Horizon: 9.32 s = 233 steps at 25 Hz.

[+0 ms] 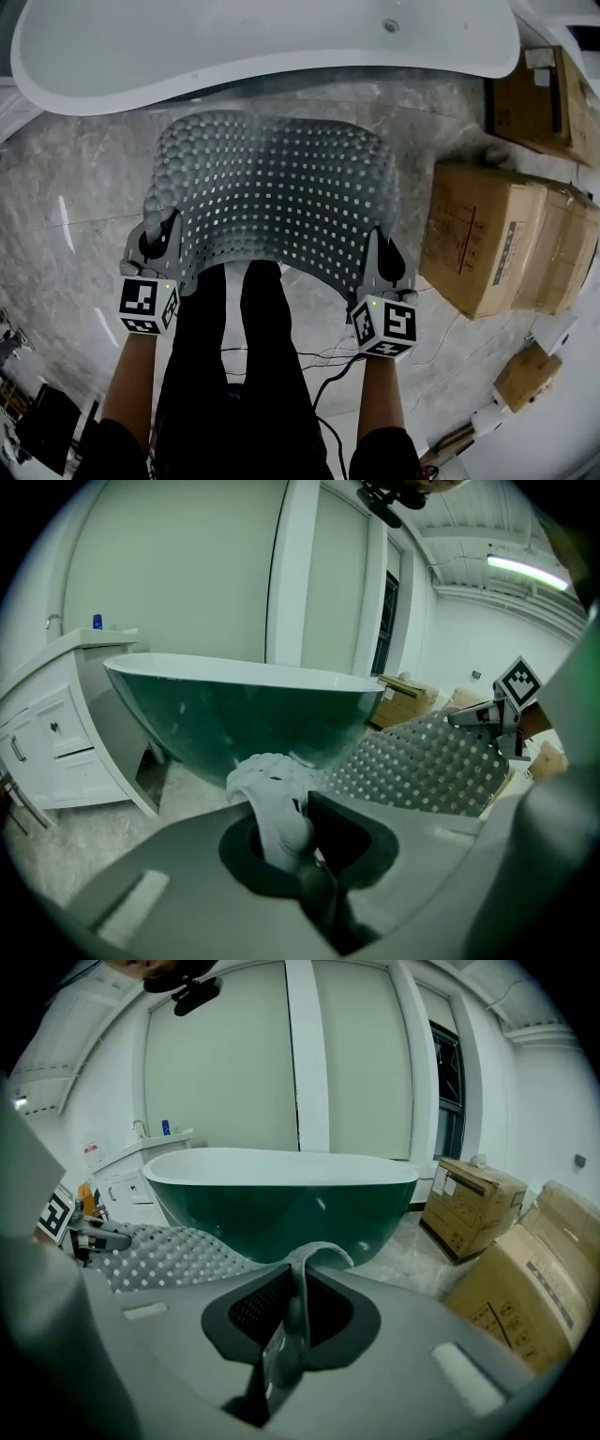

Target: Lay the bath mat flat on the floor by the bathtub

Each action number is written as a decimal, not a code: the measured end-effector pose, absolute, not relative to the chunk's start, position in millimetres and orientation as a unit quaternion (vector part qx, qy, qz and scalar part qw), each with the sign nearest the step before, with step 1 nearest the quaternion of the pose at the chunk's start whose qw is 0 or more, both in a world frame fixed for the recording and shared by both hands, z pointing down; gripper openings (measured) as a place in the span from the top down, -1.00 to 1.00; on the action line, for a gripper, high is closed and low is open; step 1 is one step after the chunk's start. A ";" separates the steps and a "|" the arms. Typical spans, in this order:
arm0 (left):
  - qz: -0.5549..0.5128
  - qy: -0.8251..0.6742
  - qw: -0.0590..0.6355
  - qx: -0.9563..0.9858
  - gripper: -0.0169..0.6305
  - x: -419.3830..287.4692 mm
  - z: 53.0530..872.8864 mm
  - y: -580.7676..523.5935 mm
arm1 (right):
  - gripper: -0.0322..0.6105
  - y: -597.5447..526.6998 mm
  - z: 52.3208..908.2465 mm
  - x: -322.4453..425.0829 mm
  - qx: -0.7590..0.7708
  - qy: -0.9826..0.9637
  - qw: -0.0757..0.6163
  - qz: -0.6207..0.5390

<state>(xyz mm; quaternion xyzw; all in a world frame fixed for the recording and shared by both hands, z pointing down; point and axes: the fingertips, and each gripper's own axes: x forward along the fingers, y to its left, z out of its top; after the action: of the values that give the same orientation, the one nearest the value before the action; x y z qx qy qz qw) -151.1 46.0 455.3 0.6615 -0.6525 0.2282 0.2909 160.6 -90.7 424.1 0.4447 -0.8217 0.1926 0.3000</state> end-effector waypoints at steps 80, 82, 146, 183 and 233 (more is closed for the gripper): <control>0.223 -0.674 0.251 0.658 0.84 -238.8 898.0 56.4 | 0.73 -137.6 877.2 198.1 0.417 -0.832 0.332 0.154; 0.232 -0.671 0.253 0.657 0.84 -241.0 900.7 56.4 | 0.74 -139.2 884.6 203.6 0.419 -0.827 0.338 0.160; 0.274 -0.671 0.367 0.583 0.21 -308.6 985.7 84.7 | 0.52 -160.7 970.8 277.0 0.492 -0.727 0.422 0.227; 0.215 -0.675 0.299 0.639 0.95 -271.9 910.4 39.2 | 0.82 -145.8 869.2 164.9 0.456 -0.820 0.277 0.208; 0.182 -0.633 0.225 0.718 0.95 -172.1 519.9 -5.6 | 0.82 -98.0 469.0 100.4 0.447 -0.849 0.213 0.183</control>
<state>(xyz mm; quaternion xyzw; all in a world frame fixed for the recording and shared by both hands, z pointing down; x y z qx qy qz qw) -172.1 -5.6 519.9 0.7180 -0.6332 0.1820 0.2246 100.4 -98.0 469.0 0.4468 -0.8493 0.1832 0.2134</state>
